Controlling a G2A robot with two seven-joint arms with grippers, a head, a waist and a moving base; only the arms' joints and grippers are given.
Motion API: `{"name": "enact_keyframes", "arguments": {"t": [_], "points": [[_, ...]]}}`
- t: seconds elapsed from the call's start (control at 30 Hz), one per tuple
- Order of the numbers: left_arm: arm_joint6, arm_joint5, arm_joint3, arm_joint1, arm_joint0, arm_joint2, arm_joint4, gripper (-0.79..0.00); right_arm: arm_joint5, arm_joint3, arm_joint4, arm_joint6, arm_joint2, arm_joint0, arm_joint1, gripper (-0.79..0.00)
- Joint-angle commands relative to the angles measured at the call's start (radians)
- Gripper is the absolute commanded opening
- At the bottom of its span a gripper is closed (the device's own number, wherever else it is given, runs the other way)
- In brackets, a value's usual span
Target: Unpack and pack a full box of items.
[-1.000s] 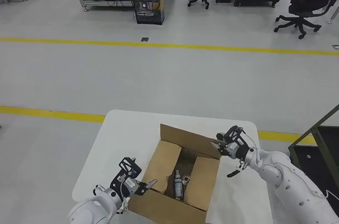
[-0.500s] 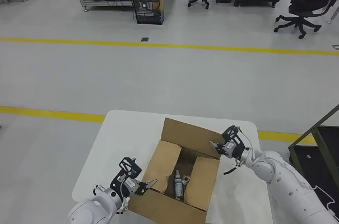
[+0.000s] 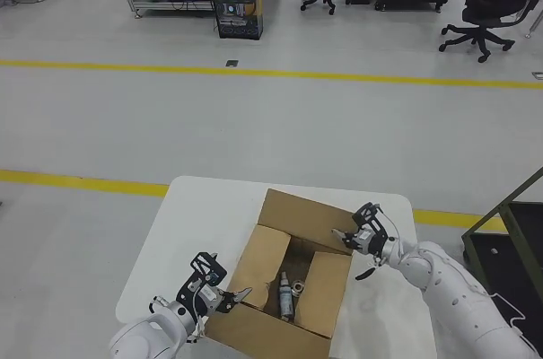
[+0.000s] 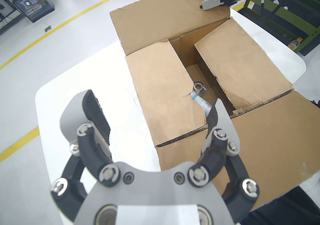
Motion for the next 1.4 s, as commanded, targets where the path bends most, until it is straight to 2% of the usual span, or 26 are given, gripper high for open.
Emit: {"name": "enact_keyframes", "arguments": {"t": [0.0, 0.37, 0.67, 0.7, 0.73, 0.77, 0.8, 0.9, 0.97, 1.07, 1.33, 1.37], "points": [[0.0, 0.0, 0.0, 0.0, 0.0, 0.0, 0.0, 0.0, -0.002, 0.01, -0.005, 0.002, -0.002, 0.012, -0.004, -0.785], [0.0, 0.0, 0.0, 0.0, 0.0, 0.0, 0.0, 0.0, -0.073, 0.058, -0.099, 0.041, -0.03, 0.124, -0.03, -0.785], [0.0, 0.0, 0.0, 0.0, 0.0, 0.0, 0.0, 0.0, -0.077, 0.132, -0.12, 0.041, -0.072, 0.174, -0.067, -0.785], [0.0, 0.0, 0.0, 0.0, 0.0, 0.0, 0.0, 0.0, -0.077, 0.142, -0.115, 0.041, -0.075, 0.177, -0.071, -0.767], [0.0, 0.0, 0.0, 0.0, 0.0, 0.0, 0.0, 0.0, -0.08, 0.152, -0.107, 0.039, -0.078, 0.179, -0.075, -0.708], [0.0, 0.0, 0.0, 0.0, 0.0, 0.0, 0.0, 0.0, -0.08, 0.164, -0.098, 0.037, -0.079, 0.181, -0.079, -0.585], [0.0, 0.0, 0.0, 0.0, 0.0, 0.0, 0.0, 0.0, -0.081, 0.174, -0.092, 0.037, -0.081, 0.184, -0.083, -0.511], [0.0, 0.0, 0.0, 0.0, 0.0, 0.0, 0.0, 0.0, -0.091, 0.202, -0.078, 0.033, -0.086, 0.193, -0.094, -0.493], [0.0, 0.0, 0.0, 0.0, 0.0, 0.0, 0.0, 0.0, -0.097, 0.217, -0.081, 0.031, -0.09, 0.2, -0.099, -0.551], [0.0, 0.0, 0.0, 0.0, 0.0, 0.0, 0.0, 0.0, -0.104, 0.235, -0.083, 0.023, -0.093, 0.208, -0.107, -0.542], [0.0, 0.0, 0.0, 0.0, 0.0, 0.0, 0.0, 0.0, -0.124, 0.257, -0.082, -0.05, -0.06, 0.215, -0.106, -0.394], [0.0, 0.0, 0.0, 0.0, 0.0, 0.0, 0.0, 0.0, -0.128, 0.251, -0.088, -0.065, -0.051, 0.212, -0.101, -0.329]]}}
